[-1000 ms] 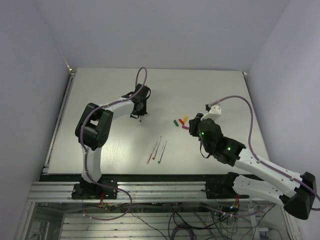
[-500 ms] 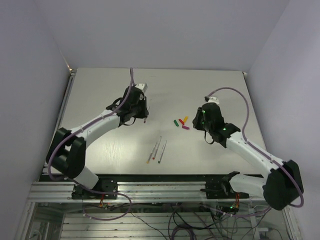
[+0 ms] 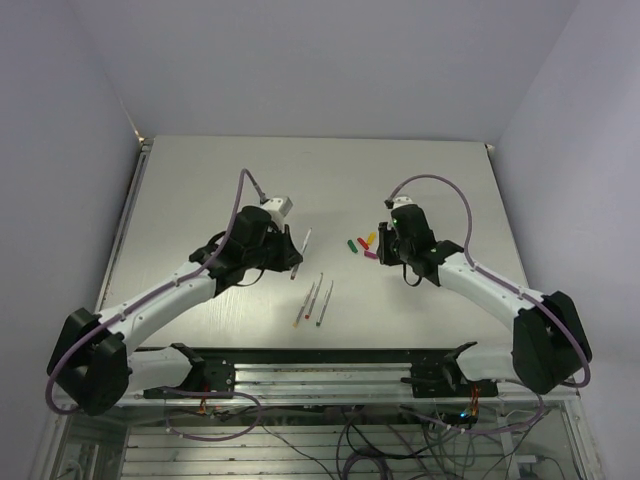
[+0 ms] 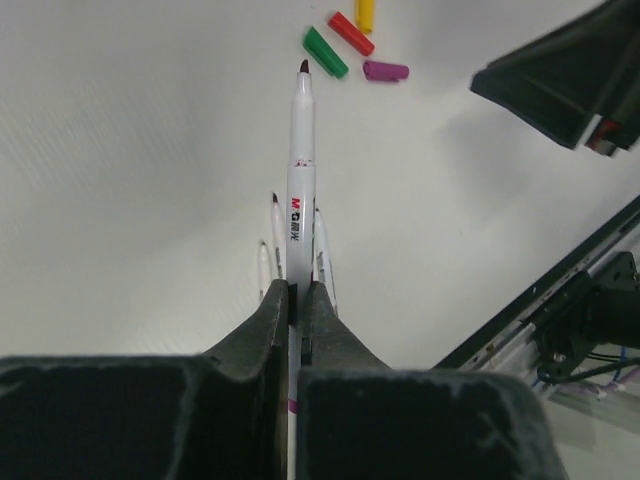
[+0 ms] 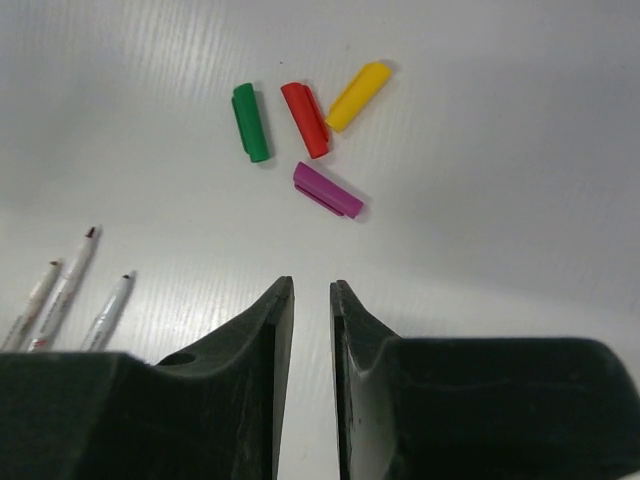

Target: Insert the pens into the pen caps

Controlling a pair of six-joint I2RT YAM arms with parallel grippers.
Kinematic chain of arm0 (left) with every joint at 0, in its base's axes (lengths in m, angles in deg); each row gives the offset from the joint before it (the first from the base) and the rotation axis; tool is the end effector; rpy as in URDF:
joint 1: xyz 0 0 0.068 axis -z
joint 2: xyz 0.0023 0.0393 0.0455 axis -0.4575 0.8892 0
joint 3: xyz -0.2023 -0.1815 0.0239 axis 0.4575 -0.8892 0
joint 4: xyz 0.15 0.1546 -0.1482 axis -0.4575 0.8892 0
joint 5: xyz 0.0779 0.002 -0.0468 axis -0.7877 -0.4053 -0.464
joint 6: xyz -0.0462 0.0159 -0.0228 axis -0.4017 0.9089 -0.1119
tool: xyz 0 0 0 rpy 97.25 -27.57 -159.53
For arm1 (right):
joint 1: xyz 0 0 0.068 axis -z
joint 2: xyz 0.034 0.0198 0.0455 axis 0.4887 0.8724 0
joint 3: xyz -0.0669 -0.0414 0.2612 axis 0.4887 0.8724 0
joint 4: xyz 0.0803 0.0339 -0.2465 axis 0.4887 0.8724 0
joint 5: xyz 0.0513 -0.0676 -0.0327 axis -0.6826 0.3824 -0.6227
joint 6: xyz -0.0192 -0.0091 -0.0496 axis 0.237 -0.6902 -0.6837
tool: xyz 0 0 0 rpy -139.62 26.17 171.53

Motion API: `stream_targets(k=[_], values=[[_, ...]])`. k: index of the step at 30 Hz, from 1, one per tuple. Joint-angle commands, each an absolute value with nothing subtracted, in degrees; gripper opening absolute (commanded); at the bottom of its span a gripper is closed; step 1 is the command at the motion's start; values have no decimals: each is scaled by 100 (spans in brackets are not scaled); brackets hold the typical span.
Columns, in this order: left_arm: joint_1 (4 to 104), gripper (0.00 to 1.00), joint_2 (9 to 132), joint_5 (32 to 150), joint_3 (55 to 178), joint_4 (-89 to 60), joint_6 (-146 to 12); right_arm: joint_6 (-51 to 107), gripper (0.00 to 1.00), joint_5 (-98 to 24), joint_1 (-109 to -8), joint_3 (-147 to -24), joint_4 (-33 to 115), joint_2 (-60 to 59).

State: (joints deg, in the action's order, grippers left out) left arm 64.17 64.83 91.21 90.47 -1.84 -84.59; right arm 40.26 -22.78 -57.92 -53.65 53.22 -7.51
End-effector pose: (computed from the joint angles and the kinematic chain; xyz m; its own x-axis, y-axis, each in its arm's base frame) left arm 0.2107 -0.1650 0.2538 -0.7346 -0.0475 -0.6768 0.3829 0.7945 -0.4713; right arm 0.2380 0.1256 0.2200 -0.7037 -0.0181 -0.7103 -0.1892 0.9684 0.1627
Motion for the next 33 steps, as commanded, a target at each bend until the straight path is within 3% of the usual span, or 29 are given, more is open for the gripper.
stream_targets(k=[1,10,17,33], values=[[6505,7,6137,9405,8785,-319,-8723,3477,22,-2287,-5774,-5638,5324,-390],[6615,7,6042,9472,8547,-417,-8795,3004,24,-2168,-5779,-5952,5152,230],[6624,7,6265,9527,8576,-505,-8772,2594,40,-2334,-5781,-6291,5228,760],[6625,7,6504,9540,8608,-616,-8748,2515,39,-2551,-5781,-6444,5014,1445]])
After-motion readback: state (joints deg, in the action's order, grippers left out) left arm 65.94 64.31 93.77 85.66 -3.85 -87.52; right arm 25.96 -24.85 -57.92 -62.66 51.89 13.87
